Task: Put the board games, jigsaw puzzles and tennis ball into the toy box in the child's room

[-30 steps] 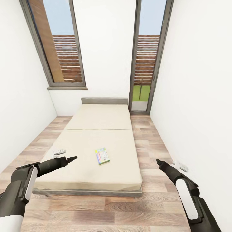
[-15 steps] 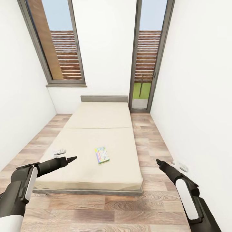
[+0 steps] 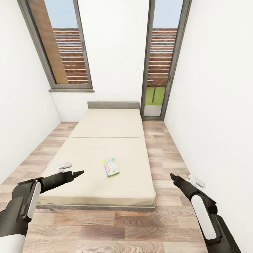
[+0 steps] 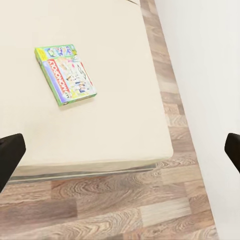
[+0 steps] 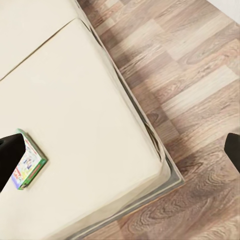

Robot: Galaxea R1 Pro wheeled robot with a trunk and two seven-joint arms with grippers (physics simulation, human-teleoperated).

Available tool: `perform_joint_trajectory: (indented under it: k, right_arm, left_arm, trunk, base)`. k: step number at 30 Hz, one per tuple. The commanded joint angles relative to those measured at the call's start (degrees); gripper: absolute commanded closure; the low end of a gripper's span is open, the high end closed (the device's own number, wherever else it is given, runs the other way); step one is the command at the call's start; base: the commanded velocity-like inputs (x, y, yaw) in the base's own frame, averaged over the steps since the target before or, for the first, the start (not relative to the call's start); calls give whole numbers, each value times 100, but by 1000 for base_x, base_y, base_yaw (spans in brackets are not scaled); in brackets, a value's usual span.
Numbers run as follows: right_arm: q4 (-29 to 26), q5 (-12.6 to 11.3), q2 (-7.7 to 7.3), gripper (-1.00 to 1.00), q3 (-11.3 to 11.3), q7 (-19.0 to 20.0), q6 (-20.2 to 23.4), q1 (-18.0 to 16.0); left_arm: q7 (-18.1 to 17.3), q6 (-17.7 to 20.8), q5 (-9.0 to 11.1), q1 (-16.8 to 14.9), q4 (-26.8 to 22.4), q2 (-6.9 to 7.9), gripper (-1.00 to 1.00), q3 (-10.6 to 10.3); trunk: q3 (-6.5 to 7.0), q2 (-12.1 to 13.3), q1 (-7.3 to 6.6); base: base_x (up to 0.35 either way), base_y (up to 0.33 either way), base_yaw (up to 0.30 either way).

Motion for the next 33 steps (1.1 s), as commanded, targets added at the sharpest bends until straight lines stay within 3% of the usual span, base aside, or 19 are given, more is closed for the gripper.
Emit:
perform_joint_trajectory:
  k: [1,12,26,33]
  right_arm:
    - [-9,-60,-2,-100,2,-49,17,-5]
    - [-2,-60,-2,-100,2,-49,16,-5]
    - [0,-60,-1,-100,2,-49,17,-5]
    - [0,-60,-1,-100,2,-49,16,-5]
  left_arm:
    - [6,52,36,-5,-1,0,-100,6]
    - [21,58,28,-5,-4,-55,-100,5]
    - [16,52,23,-4,0,-62,-100,0]
    - [30,57,11,-4,4,-69,-100,-2]
  trunk:
    - [-22,-12,3]
    - [-73,-12,3]
    - [-76,-12,3]
    - [-76,-12,3]
  base:
    - [1,-82,0]
    - [0,-182,0]
    - [8,-23,0]
    - [162,-64,0]
